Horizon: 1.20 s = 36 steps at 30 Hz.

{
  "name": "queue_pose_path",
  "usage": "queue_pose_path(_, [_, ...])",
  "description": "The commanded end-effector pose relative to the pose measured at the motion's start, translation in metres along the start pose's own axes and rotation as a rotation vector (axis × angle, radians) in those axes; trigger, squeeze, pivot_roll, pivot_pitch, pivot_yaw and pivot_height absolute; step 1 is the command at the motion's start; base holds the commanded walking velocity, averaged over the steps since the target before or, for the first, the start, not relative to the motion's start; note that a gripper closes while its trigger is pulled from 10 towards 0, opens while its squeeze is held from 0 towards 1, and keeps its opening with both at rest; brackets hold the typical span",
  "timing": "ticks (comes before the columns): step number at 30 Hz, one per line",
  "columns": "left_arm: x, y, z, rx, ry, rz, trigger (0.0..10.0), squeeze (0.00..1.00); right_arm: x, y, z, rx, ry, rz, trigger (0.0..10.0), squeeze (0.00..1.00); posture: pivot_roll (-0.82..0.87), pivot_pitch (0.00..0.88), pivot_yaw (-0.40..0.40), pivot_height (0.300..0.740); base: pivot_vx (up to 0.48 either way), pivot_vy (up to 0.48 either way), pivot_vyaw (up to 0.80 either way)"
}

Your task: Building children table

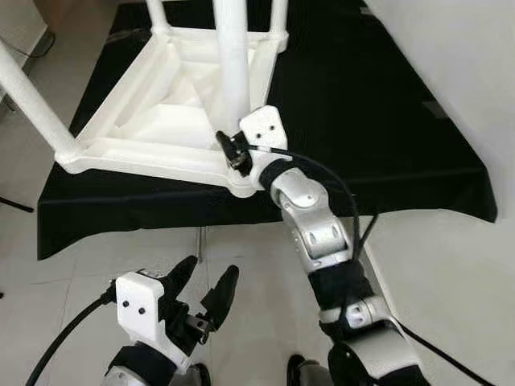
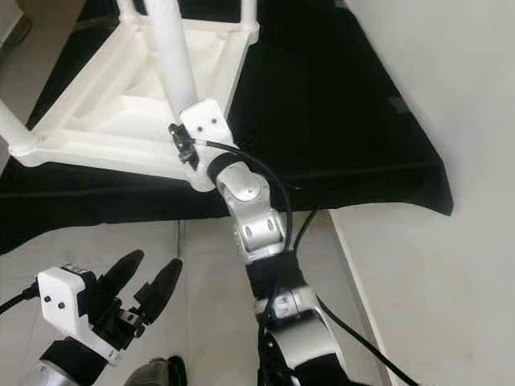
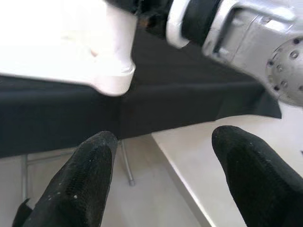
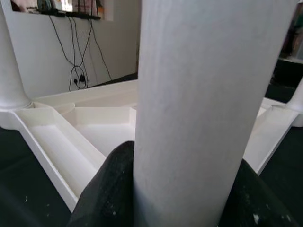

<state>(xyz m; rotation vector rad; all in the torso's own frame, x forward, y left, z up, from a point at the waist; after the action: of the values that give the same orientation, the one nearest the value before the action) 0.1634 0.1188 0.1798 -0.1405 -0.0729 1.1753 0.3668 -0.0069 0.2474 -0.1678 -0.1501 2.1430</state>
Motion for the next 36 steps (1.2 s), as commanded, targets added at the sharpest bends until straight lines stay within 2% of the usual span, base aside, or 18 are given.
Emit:
queue_pose_path(1, [0.002, 0.002, -0.006, 0.024, -0.005, 0.016, 10.0, 0.00, 0.015, -0.005, -0.010, 0.063, 0.009, 0.028, 10.0, 0.00, 0.06, 0.215, -0.048, 0.740, 0.000, 0.000, 0.00])
queue_pose_path(2, [0.003, 0.001, -0.006, 0.023, -0.005, 0.016, 10.0, 0.00, 0.013, -0.004, -0.009, 0.059, -0.025, 0.046, 10.0, 1.00, 0.06, 0.213, -0.048, 0.740, 0.000, 0.000, 0.00])
queue_pose_path(6, [0.004, 0.000, -0.006, 0.021, -0.006, 0.014, 10.0, 0.00, 0.013, 0.005, 0.000, 0.054, -0.075, 0.092, 10.0, 1.00, 0.06, 0.209, -0.048, 0.740, 0.000, 0.000, 0.00])
queue_pose_path(11, [0.004, -0.001, -0.007, 0.020, -0.007, 0.012, 10.0, 0.00, 0.006, 0.014, -0.004, 0.075, -0.056, 0.156, 10.0, 1.00, 0.06, 0.206, -0.049, 0.740, 0.000, 0.000, 0.00])
queue_pose_path(14, [0.006, -0.002, -0.008, 0.018, -0.009, 0.017, 10.0, 0.00, -0.005, 0.036, -0.026, 0.131, -0.042, 0.152, 10.0, 1.00, 0.04, 0.203, -0.048, 0.740, 0.000, 0.000, 0.00])
queue_pose_path(15, [0.006, -0.002, -0.008, 0.018, -0.009, 0.017, 10.0, 0.00, -0.005, 0.036, -0.026, 0.131, -0.042, 0.152, 10.0, 1.00, 0.04, 0.203, -0.048, 0.740, 0.000, 0.000, 0.00])
queue_pose_path(17, [0.009, -0.004, -0.009, 0.016, -0.011, 0.018, 10.0, 0.00, -0.020, 0.058, -0.044, 0.196, -0.007, 0.091, 10.0, 1.00, 0.03, 0.198, -0.043, 0.740, 0.000, 0.000, 0.00])
queue_pose_path(20, [0.013, -0.006, -0.011, 0.016, -0.015, 0.016, 10.0, 0.00, -0.035, 0.079, -0.058, 0.260, 0.002, -0.026, 10.0, 1.00, 0.01, 0.184, -0.035, 0.740, 0.000, 0.000, 0.00])
queue_pose_path(23, [0.015, -0.007, -0.012, 0.015, -0.017, 0.016, 10.0, 0.00, -0.036, 0.088, -0.062, 0.277, 0.010, -0.049, 10.0, 1.00, 0.01, 0.178, -0.032, 0.740, 0.000, 0.000, 0.00])
queue_pose_path(26, [0.023, -0.011, -0.016, 0.016, -0.025, 0.038, 10.0, 0.00, -0.029, 0.112, -0.072, 0.306, 0.011, -0.061, 10.0, 1.00, 0.00, 0.154, -0.025, 0.740, 0.000, 0.000, 0.00])
queue_pose_path(28, [0.023, -0.011, -0.016, 0.016, -0.025, 0.038, 10.0, 0.00, -0.029, 0.112, -0.072, 0.306, 0.011, -0.061, 10.0, 1.00, 0.00, 0.154, -0.025, 0.740, 0.000, 0.000, 0.00])
queue_pose_path(29, [0.029, -0.012, -0.018, 0.030, -0.027, 0.068, 10.0, 0.00, -0.022, 0.118, -0.076, 0.305, 0.003, -0.036, 10.0, 0.83, 0.01, 0.136, -0.023, 0.740, 0.000, 0.000, 0.00])
queue_pose_path(30, [0.029, -0.012, -0.018, 0.030, -0.027, 0.068, 10.0, 0.00, -0.022, 0.118, -0.076, 0.305, 0.003, -0.036, 10.0, 0.83, 0.01, 0.136, -0.023, 0.740, 0.000, 0.000, 0.00])
queue_pose_path(31, [0.040, -0.013, -0.023, 0.071, -0.068, 0.138, 10.0, 0.00, -0.013, 0.124, -0.080, 0.304, -0.021, 0.013, 10.0, 0.00, 0.01, 0.120, -0.024, 0.740, 0.000, 0.000, 0.00])
queue_pose_path(33, [0.042, -0.013, -0.023, 0.081, -0.080, 0.155, 10.0, 0.00, -0.011, 0.124, -0.081, 0.303, -0.027, 0.024, 10.0, 0.00, 0.01, 0.120, -0.024, 0.740, 0.000, 0.000, 0.00])
queue_pose_path(36, [0.050, -0.016, -0.027, 0.125, -0.171, 0.245, 10.0, 0.00, -0.011, 0.128, -0.080, 0.305, -0.095, 0.019, 10.0, 0.00, 0.03, 0.085, -0.032, 0.740, 0.000, 0.000, 0.00])
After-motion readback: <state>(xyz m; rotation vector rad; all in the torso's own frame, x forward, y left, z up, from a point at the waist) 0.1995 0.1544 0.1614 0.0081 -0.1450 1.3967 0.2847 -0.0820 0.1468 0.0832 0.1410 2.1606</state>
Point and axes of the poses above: a point about 5 cm out from each wrist's last joint towards the gripper, its own y axis pointing back from the gripper into the wrist, its own z axis along the axis of the wrist's last joint, x = y × z, the point moved 1 cm from there along -y, pointing out of the wrist towards the gripper, and after that the axes turned 12 degrees about -y, right-handed, at the moved point
